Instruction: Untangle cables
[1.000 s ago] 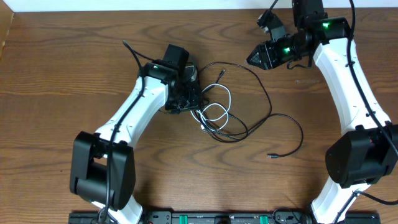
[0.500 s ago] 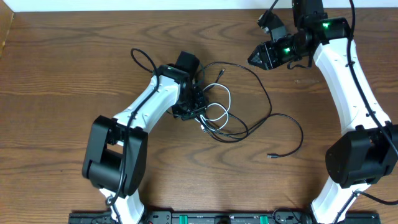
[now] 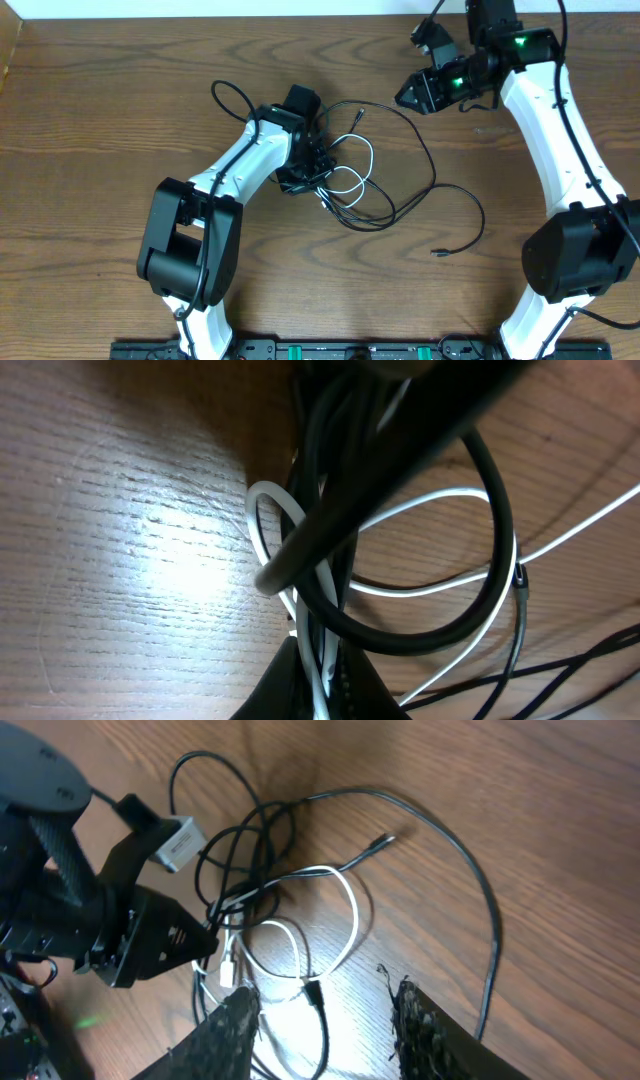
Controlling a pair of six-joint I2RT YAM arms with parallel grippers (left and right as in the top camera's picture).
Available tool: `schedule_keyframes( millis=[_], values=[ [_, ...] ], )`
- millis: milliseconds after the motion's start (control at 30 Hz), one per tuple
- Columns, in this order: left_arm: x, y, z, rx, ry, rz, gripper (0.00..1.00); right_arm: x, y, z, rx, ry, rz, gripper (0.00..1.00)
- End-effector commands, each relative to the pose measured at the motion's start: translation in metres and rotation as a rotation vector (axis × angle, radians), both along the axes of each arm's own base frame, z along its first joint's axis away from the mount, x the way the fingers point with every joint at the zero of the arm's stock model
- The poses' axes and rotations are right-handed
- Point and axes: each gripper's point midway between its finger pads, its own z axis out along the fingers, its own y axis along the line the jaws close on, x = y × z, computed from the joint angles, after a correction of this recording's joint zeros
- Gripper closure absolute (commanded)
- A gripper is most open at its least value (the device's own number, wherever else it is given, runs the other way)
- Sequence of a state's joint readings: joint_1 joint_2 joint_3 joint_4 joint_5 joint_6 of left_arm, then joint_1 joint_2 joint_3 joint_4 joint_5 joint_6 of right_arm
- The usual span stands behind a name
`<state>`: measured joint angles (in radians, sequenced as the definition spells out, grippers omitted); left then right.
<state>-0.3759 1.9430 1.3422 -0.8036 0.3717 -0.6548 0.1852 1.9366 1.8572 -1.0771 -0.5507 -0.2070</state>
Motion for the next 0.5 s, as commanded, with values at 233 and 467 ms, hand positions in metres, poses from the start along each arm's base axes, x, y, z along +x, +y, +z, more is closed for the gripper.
schedule_keyframes(
  millis=[233,467],
  values=[
    [0.032,-0.018,0.107,-0.166,-0.335,-0.139,0.92,-0.029,0.051,0.002,0.034,0.032,0.121,0.56],
    [0.037,-0.02,0.161,-0.221,-0.509,-0.147,0.92,-0.045,0.077,0.009,0.096,0.035,0.211,0.57]
  ],
)
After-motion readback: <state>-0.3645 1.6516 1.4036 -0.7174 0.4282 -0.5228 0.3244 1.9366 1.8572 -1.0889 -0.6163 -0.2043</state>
